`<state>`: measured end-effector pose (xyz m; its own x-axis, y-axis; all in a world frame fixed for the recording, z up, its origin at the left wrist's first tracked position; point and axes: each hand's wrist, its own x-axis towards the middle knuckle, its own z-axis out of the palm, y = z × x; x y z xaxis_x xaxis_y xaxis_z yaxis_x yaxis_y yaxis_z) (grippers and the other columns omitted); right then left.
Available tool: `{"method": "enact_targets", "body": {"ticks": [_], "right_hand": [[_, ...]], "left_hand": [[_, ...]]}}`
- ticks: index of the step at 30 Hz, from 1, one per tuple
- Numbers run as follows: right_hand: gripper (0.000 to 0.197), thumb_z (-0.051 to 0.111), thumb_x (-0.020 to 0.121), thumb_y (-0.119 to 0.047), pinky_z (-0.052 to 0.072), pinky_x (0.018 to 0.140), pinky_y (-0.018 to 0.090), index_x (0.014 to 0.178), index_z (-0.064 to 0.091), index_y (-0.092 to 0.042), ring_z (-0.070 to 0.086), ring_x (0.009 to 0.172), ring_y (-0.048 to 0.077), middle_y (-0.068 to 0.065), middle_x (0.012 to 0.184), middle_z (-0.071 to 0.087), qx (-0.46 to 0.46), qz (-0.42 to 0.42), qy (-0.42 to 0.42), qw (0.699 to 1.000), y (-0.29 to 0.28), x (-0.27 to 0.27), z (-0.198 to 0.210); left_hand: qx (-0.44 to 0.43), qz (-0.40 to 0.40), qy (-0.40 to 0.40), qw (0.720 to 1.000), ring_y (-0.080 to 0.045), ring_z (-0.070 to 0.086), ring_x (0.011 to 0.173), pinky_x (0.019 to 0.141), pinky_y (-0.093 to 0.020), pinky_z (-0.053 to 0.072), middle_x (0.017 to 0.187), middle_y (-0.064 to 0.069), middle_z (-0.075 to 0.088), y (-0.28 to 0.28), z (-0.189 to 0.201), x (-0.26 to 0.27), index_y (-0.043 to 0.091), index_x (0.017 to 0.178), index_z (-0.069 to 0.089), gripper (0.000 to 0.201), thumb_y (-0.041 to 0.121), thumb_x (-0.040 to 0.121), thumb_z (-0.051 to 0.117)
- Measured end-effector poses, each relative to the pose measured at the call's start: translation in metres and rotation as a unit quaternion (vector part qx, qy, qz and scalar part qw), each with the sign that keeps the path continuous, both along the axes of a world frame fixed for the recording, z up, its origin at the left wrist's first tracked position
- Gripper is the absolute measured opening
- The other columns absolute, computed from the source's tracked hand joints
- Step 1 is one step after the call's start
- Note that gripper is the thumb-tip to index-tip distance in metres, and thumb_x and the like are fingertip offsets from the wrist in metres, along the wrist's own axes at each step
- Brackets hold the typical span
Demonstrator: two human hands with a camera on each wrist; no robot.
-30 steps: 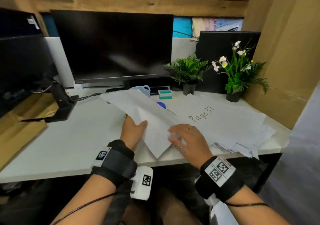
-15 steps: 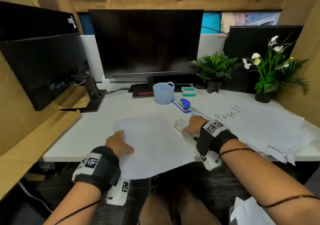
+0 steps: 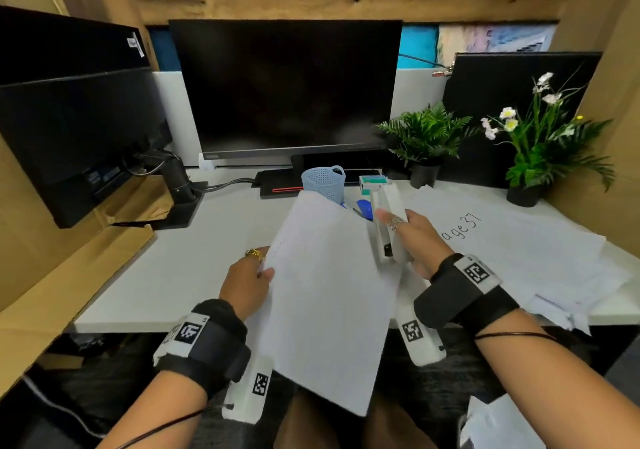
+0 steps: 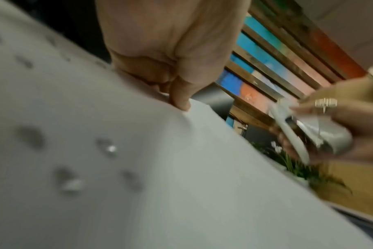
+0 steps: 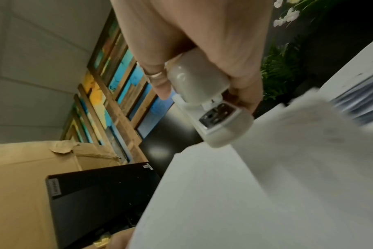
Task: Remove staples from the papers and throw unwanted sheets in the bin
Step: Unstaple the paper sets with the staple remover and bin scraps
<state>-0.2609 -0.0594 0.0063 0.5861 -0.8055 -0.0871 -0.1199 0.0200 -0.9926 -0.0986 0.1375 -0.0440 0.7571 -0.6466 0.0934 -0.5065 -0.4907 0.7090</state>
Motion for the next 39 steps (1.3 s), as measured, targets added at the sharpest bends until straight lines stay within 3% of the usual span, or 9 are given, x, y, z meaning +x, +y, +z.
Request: {"method": "enact_targets", "body": {"ticks": [4,7,10,15,21,25,29,36,39], "right_hand": [[0.029,0.051,0.095,-0.016,0.049,0.069,0.032,0.123,0.051,-0.009,0.058,0.094,0.023,0.008,0.107,0.061,0.060,0.027,-0.101,0.993,0.013,0.003,0.014],[0.025,0.048,0.094,-0.005,0.049,0.074,0.033,0.117,0.047,-0.014,0.056,0.091,0.019,0.005,0.101,0.058,0.050,0.029,-0.152,0.987,0.018,0.007,0.024],[0.031,0.050,0.094,-0.007,0.046,0.087,0.034,0.124,0.047,-0.015,0.054,0.102,0.021,0.008,0.114,0.057,-0.024,0.005,-0.151,0.988,0.022,0.011,0.024],[0.029,0.052,0.094,-0.014,0.044,0.062,0.010,0.123,0.051,-0.012,0.054,0.097,0.016,0.005,0.108,0.056,-0.140,-0.051,-0.153,0.977,0.024,0.009,0.013],[0.021,0.050,0.095,-0.031,0.042,0.083,0.027,0.113,0.054,-0.021,0.055,0.098,0.017,0.001,0.106,0.058,-0.150,-0.066,-0.141,0.976,0.016,0.004,0.010],[0.032,0.052,0.094,-0.031,0.042,0.073,0.017,0.118,0.057,-0.010,0.055,0.097,0.015,0.001,0.103,0.059,-0.222,-0.035,-0.093,0.970,0.018,0.006,0.003],[0.031,0.054,0.094,-0.029,0.041,0.071,0.018,0.114,0.061,-0.006,0.055,0.094,0.014,0.001,0.100,0.060,-0.249,-0.032,-0.078,0.965,0.017,0.008,-0.005],[0.019,0.053,0.094,-0.029,0.041,0.065,0.016,0.092,0.059,-0.011,0.053,0.077,0.009,-0.006,0.079,0.057,-0.206,-0.056,-0.088,0.973,0.012,0.012,-0.012],[0.017,0.054,0.094,-0.029,0.041,0.075,0.023,0.094,0.059,-0.013,0.055,0.080,0.010,-0.008,0.080,0.057,-0.169,-0.056,-0.094,0.980,0.011,0.015,-0.016]], "left_hand": [[0.089,-0.019,-0.165,0.982,-0.024,0.059,0.097,0.077,-0.027,0.043,0.108,-0.004,0.066,-0.005,0.012,-0.011,0.026,0.131,0.049,0.036,0.019,0.100,0.032],[0.094,-0.047,-0.231,0.967,-0.019,0.061,0.097,0.072,-0.026,0.041,0.102,0.002,0.068,-0.011,0.018,-0.025,0.028,0.121,0.054,0.030,0.038,0.099,0.036],[0.091,-0.061,-0.245,0.963,-0.017,0.060,0.091,0.065,-0.024,0.034,0.093,0.003,0.067,-0.020,0.019,-0.035,0.025,0.110,0.059,0.030,0.045,0.096,0.041],[0.071,-0.085,-0.270,0.956,-0.015,0.060,0.086,0.063,-0.023,0.032,0.090,0.004,0.067,-0.027,0.024,-0.045,0.027,0.106,0.061,0.030,0.046,0.097,0.039],[0.087,-0.107,-0.310,0.941,-0.015,0.059,0.085,0.062,-0.024,0.030,0.089,0.003,0.067,-0.028,0.029,-0.051,0.029,0.110,0.060,0.032,0.046,0.097,0.036],[0.084,-0.122,-0.311,0.939,-0.014,0.059,0.083,0.062,-0.023,0.029,0.088,0.004,0.066,-0.032,0.030,-0.055,0.029,0.109,0.061,0.033,0.046,0.098,0.035],[0.076,-0.123,-0.313,0.939,-0.009,0.049,0.072,0.053,-0.019,0.024,0.085,0.006,0.064,-0.032,0.031,-0.059,0.028,0.106,0.062,0.032,0.045,0.098,0.035],[0.089,-0.125,-0.327,0.932,-0.012,0.053,0.073,0.054,-0.021,0.025,0.078,0.006,0.058,-0.031,0.031,-0.062,0.030,0.108,0.059,0.032,0.046,0.098,0.033],[0.099,-0.128,-0.323,0.933,-0.012,0.050,0.069,0.052,-0.019,0.024,0.076,0.007,0.057,-0.032,0.030,-0.064,0.028,0.104,0.060,0.033,0.047,0.098,0.034]]}}
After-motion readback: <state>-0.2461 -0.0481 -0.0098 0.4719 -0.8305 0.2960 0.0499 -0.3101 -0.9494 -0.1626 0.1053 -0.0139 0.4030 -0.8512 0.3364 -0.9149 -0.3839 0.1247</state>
